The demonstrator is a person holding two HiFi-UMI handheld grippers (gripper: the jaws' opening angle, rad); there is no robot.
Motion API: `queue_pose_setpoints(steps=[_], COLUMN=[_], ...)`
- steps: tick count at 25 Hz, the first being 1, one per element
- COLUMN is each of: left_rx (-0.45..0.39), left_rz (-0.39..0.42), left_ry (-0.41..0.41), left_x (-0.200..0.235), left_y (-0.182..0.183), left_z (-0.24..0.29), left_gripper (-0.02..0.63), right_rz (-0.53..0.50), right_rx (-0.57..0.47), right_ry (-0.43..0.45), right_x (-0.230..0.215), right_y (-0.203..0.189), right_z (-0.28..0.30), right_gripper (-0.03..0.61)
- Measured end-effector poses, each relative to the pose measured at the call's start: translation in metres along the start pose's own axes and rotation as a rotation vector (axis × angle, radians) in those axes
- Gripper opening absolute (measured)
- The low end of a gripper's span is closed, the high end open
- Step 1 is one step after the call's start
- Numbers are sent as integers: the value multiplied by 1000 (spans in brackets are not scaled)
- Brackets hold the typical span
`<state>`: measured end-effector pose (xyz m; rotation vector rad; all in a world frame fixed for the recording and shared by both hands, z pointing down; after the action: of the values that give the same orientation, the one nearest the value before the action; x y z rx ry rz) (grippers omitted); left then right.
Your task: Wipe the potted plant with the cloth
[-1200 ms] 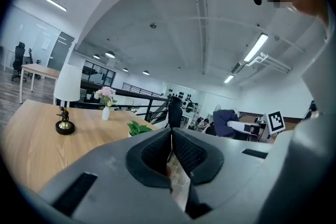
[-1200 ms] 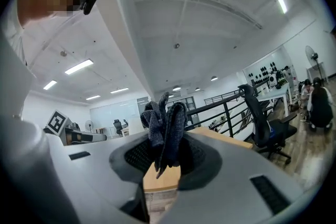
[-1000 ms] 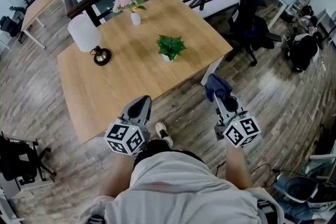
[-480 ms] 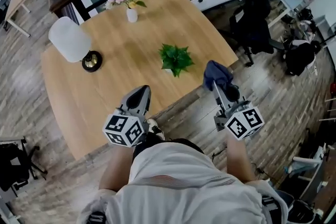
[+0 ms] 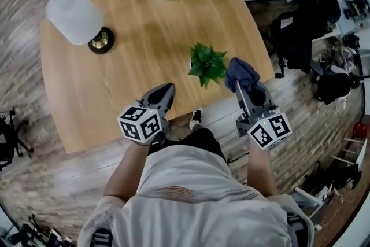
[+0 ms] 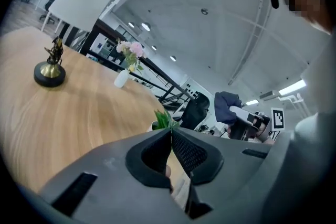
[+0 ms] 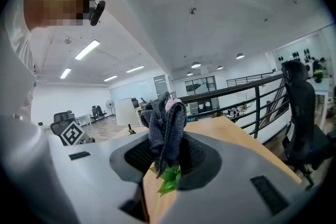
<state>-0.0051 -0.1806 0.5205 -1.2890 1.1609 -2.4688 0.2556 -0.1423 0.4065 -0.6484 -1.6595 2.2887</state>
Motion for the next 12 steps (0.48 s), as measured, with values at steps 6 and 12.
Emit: queue_pose_setpoints(steps=[6,12], left_rx=[54,52], left_rz=[-217,-427], left_ry=[51,37], left_x=[17,19], left_y=[-34,-68], left_z=[53,100], left_gripper=[20,26], right_rz=[4,9], right_rx=[17,52], right_ry=[149,246], right_x=[-47,-99], right_y=[12,21], right_z=[39,54], right_gripper=[153,153])
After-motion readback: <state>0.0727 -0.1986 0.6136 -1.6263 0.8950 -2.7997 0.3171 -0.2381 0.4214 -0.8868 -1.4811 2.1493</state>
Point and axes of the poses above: the fingertips, and each gripper's own axes: z forward along the fingers, x to its left, y out of its top, the point moved 7 cm from there along -z, backward along the fingers, and after that the axes turned 5 degrees about y, right-handed, at the moved point
